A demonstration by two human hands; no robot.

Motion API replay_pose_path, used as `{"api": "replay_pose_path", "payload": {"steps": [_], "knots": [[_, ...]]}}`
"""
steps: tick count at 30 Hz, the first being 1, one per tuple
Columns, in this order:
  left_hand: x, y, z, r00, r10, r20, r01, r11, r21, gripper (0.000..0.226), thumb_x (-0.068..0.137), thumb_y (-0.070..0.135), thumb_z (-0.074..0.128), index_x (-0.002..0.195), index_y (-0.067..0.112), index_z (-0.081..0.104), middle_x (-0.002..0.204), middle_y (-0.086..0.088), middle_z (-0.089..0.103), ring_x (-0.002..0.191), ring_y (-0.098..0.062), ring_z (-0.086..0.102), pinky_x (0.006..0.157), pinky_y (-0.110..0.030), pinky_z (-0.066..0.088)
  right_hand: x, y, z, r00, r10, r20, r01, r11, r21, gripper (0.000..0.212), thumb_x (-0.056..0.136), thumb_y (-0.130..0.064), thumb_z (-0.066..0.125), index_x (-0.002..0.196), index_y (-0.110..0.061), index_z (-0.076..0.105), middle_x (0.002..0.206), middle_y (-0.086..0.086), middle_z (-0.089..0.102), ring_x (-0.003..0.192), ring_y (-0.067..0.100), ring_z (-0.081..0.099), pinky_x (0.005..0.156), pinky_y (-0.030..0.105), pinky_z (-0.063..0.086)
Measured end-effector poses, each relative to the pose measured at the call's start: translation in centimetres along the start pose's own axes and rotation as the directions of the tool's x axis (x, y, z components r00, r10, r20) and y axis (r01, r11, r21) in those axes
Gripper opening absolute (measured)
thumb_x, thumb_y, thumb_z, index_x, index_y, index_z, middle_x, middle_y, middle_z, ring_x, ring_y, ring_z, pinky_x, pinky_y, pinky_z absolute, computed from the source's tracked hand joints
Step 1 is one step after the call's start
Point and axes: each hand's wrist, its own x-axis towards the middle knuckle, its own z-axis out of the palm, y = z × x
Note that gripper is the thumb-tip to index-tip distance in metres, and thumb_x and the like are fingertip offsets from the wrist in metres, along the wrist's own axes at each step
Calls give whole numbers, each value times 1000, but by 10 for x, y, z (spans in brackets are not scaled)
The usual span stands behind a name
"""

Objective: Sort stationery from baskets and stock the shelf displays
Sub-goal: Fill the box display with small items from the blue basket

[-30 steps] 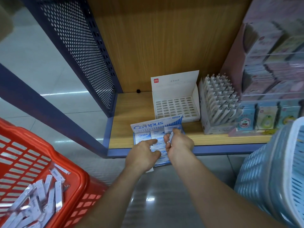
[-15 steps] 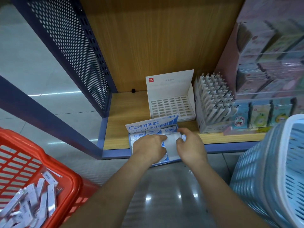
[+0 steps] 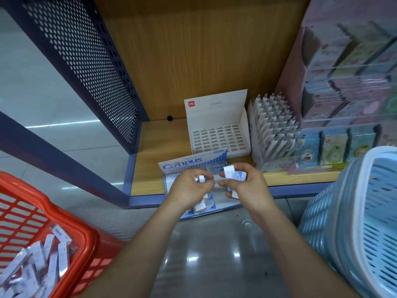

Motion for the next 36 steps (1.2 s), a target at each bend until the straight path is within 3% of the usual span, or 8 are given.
{"api": "replay_pose_path", "payload": {"steps": [4,9,15,18,25,31,34,36], "knots": [[-10,5,-4,1000,-24,19,28,967,-253,8,89,27,68,89,22,75,62,8,62,55,-12,50,41,-16,36,-5,-2,0,989,22,146,-34,996,83,32,84,6,68,111,-10,67,97,14,71,83,20,67,46,18,40],[-14,-1,-9,992,-80,96,115,880,-461,12,88,29,69,79,22,74,64,-3,57,51,-14,46,46,-23,30,-6,-5,-2,996,45,72,-46,999,16,19,78,-11,79,95,-15,73,75,0,72,64,10,61,41,17,28],[-24,0,0,984,-35,172,104,907,-408,12,85,30,74,77,21,74,61,2,57,61,-14,48,56,-24,37,-8,-2,5,980,178,89,-193,957,215,14,79,-13,78,91,-15,71,67,-2,66,56,11,43,40,20,25],[-27,0,1,988,-25,153,88,900,-426,17,79,37,75,73,21,73,66,-4,58,68,-21,49,66,-35,36,-11,-2,6,960,249,127,-277,908,315,14,82,-11,75,93,-13,68,69,1,67,58,11,52,36,17,24],[-27,-4,-4,994,-91,59,108,890,-442,20,88,31,69,75,16,72,68,-1,61,68,-18,52,64,-32,38,-11,3,3,949,266,171,-306,908,287,5,87,-11,68,92,-10,67,76,4,66,59,8,60,36,15,24],[-28,-4,0,997,-60,-43,37,913,-406,10,88,26,69,83,20,75,61,5,58,51,-9,48,44,-17,39,-18,5,10,987,124,102,-135,985,108,9,87,-9,70,92,-17,69,65,-4,62,50,5,50,39,17,27],[-26,-4,-5,996,3,-88,-38,919,-391,11,85,27,73,87,17,74,59,6,57,47,-9,44,41,-16,36,-17,8,11,994,-108,37,112,985,-131,10,87,-12,71,85,-21,66,60,-11,56,45,-1,50,43,13,36],[-25,-4,-6,996,22,-89,-52,933,-356,19,81,32,77,86,14,73,60,3,56,46,-11,44,43,-17,37,-16,12,10,965,-261,28,253,896,-366,6,87,-19,72,89,-22,68,68,-10,55,55,1,53,52,9,37]]}}
